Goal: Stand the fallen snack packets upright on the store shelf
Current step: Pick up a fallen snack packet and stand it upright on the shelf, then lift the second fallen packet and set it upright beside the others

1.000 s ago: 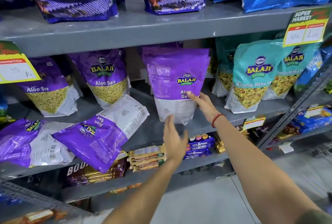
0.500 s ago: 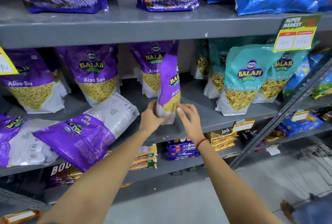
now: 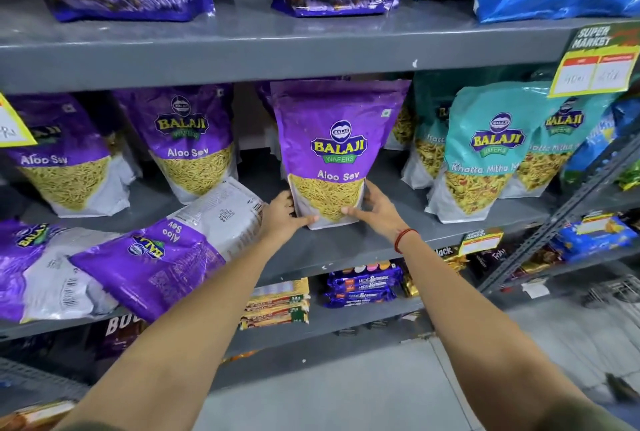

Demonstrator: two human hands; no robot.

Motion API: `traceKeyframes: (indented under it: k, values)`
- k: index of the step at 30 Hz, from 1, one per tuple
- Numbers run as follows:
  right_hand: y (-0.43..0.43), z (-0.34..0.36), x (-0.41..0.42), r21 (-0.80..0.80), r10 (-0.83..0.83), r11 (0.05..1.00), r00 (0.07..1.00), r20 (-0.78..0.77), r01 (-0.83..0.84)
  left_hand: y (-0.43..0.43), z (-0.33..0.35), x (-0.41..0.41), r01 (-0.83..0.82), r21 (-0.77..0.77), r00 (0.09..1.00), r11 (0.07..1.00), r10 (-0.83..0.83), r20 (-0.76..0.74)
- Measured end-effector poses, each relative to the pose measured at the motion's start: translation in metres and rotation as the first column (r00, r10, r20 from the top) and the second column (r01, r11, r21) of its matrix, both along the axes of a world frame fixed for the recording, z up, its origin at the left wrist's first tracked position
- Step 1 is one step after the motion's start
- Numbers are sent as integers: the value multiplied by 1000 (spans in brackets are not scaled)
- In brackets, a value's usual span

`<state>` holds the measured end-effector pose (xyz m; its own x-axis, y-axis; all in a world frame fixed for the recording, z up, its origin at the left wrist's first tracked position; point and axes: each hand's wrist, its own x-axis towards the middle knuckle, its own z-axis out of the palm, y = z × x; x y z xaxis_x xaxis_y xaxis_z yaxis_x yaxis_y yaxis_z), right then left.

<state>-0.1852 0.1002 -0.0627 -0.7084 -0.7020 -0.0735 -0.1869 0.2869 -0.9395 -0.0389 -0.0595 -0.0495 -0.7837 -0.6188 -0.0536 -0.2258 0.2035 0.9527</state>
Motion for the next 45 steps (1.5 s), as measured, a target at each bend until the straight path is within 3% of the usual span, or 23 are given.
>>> traceKeyframes:
  k: [11, 16, 19, 21, 23, 25, 27, 30, 33, 35, 40, 42, 45]
  values:
    - [16, 5, 4, -5, 31, 999, 1000, -3, -31, 23, -18, 8, -87, -155, 996, 984, 89, 5]
    - [22, 1, 13, -1, 21, 1000, 1000, -23, -21, 30, -19, 13, -72, -128, 997, 989, 73, 5]
    - [22, -2, 26, 9, -65, 998, 997, -45, 66, 37, -21, 19, -89, -11, 996, 996, 89, -19]
    - [23, -9, 46, -38, -224, 974, 972, -74, 222, 48, -24, 27, -182, 134, 981, 974, 190, -49]
    - [22, -20, 74, -89, -433, 902, 879, -200, 423, 56, -29, 36, -326, 293, 934, 899, 355, -47]
    - [15, -26, 102, -86, -484, 868, 793, -369, 490, 57, -30, 39, -396, 525, 869, 753, 493, -52]
    - [-3, -25, 122, -120, -337, 938, 781, -525, 325, 52, -27, 42, -361, 747, 801, 558, 596, -58]
    - [-43, -5, 145, -121, -74, 993, 766, -639, -5, 43, -17, 51, -286, 878, 730, 385, 681, -61]
    - [-94, 24, 146, -51, 40, 995, 805, -591, -87, 35, -16, 64, -320, 881, 629, 348, 774, -77]
    - [-128, 44, 141, 84, 205, 978, 808, -552, -191, 35, -17, 72, -344, 883, 586, 318, 808, -62]
    - [-177, 72, 127, 402, 538, 826, 767, -351, -395, 35, -15, 75, -336, 913, 557, 232, 830, -6]
    - [-184, 75, 125, 446, 576, 786, 768, -280, -428, 32, -15, 74, -334, 921, 543, 201, 840, 14]
    - [-192, 72, 125, 430, 533, 799, 826, -182, -420, 29, -15, 76, -352, 915, 532, 199, 846, 20]
